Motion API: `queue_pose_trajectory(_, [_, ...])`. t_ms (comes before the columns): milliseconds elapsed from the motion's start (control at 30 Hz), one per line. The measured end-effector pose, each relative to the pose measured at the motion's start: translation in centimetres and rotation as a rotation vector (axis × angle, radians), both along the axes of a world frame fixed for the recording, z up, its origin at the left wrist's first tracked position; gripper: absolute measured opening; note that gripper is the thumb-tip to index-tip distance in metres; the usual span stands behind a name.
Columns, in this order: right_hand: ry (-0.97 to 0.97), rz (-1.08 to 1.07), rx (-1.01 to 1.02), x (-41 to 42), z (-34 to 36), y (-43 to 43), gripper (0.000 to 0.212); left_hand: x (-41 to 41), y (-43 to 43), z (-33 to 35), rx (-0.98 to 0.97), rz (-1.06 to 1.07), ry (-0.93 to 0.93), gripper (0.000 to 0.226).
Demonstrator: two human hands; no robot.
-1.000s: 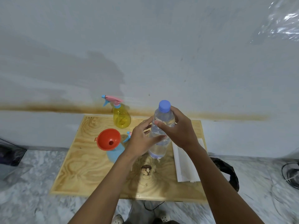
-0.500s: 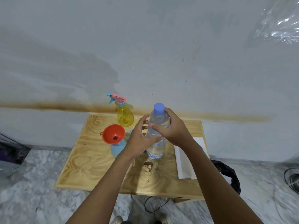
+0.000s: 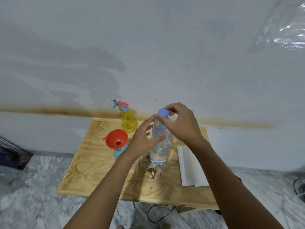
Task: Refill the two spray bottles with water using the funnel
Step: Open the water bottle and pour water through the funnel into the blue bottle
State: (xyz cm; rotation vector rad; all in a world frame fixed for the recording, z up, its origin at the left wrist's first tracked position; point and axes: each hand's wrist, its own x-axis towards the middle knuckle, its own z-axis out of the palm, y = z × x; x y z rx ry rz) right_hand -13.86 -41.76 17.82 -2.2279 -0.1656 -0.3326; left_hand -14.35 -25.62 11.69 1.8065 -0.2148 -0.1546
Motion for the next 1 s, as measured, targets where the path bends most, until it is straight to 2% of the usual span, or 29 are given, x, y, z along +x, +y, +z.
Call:
queue_pose_trajectory(67, [-0.022,0.025,-0.060,0.2,0.1,-0.1,0.027,0.1,0.1,0.1,-0.001,-0.009,0.014,0.077])
queue_pose_trajectory(200, [-0.066,0.129,-0.205,0.6,0.6,-0.9,0.032,0.1,0.1,0.4,-0.015,-0.012,0.038,0.067])
queue_pose_trajectory(367, [0.055,0.360,-0.373,1.7,2.7,-2.1,0.037,0.0,0.0,0.1,-0.034,-0.012,0.047,0.075])
queue_pose_trajectory(533, [0.079,0.260,-0.352,1.9,3.7,-1.5,0.040,-0.3,0.1,0.2,-0.024,-0.016,0.052,0.065])
queue_pose_trajectory(633, [0.075,0.204,-0.395,1.9,4.3,-1.2,0.036,-0.4,0.0,0.1,-0.026,-0.011,0.057,0.071])
queue_pose_trajectory(733, [0.083,0.219,-0.483,1.8,4.9,-0.9,0.039,-0.1,0.0,0.0,-0.023,-0.010,0.051,0.077])
queue_pose_trajectory(1000, [0.034,0.344,-0.750,1.6,6.1,-0.8,0.039,-0.1,-0.1,-0.2,-0.032,-0.014,0.041,0.070])
